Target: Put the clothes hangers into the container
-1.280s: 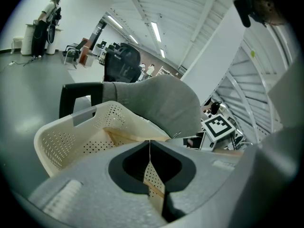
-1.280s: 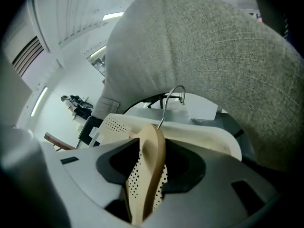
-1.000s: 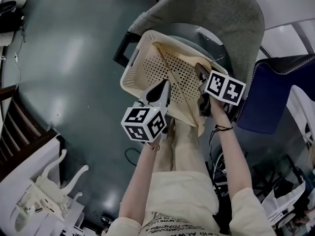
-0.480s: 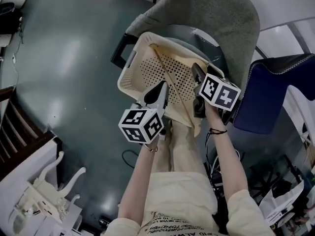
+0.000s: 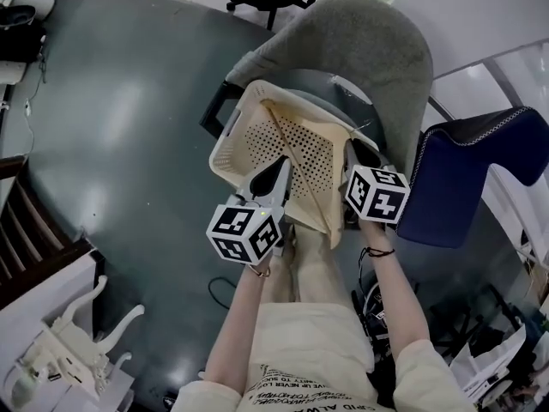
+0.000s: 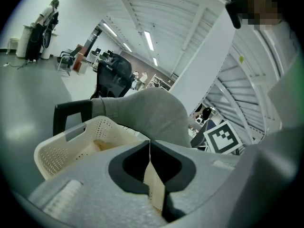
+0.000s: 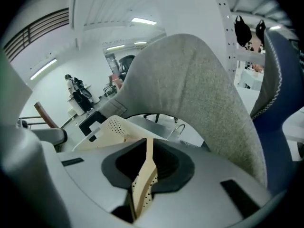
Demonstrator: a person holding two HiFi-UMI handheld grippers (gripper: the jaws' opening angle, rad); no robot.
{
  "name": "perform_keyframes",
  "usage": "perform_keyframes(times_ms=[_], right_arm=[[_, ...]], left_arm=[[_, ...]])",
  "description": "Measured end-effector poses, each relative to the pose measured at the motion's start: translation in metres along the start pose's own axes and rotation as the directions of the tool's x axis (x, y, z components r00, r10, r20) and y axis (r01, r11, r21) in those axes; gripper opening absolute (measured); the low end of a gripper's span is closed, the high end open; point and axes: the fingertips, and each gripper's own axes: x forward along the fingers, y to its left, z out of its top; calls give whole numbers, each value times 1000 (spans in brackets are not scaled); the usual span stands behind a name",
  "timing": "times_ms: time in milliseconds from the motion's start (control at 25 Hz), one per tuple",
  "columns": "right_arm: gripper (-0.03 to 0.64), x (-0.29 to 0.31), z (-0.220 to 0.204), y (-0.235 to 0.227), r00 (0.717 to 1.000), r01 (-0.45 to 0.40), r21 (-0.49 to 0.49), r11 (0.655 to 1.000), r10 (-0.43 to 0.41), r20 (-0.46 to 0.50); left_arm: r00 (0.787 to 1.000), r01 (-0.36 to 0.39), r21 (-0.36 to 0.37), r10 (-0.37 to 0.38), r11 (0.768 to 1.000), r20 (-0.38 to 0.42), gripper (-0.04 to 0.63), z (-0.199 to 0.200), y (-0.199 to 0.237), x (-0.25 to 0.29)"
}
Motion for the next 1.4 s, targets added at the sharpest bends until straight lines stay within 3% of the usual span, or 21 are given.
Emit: perform_keyframes(times_ms=[280, 480, 680, 1120, 1400], right_arm=[[11, -36, 19, 25, 995, -93, -76, 993, 97, 40], [5, -62, 45, 38, 979, -166, -111, 980, 177, 99], [5, -91, 65, 48, 962, -211, -126, 969, 229, 147], [5, -150, 113, 74, 911, -269, -176, 947, 310, 273], [5, -183, 146, 83, 866, -284, -201, 938, 340, 366]], left_arm=[[999, 2, 80, -4, 997, 35, 23, 23, -19, -19], [997, 13, 195, -27, 981, 70, 23, 46, -37, -29], [993, 21, 239, -47, 971, 105, 23, 70, -51, -42], [980, 46, 348, -110, 936, 168, 23, 118, -84, -74], [967, 12, 396, -112, 918, 230, 23, 150, -90, -94]])
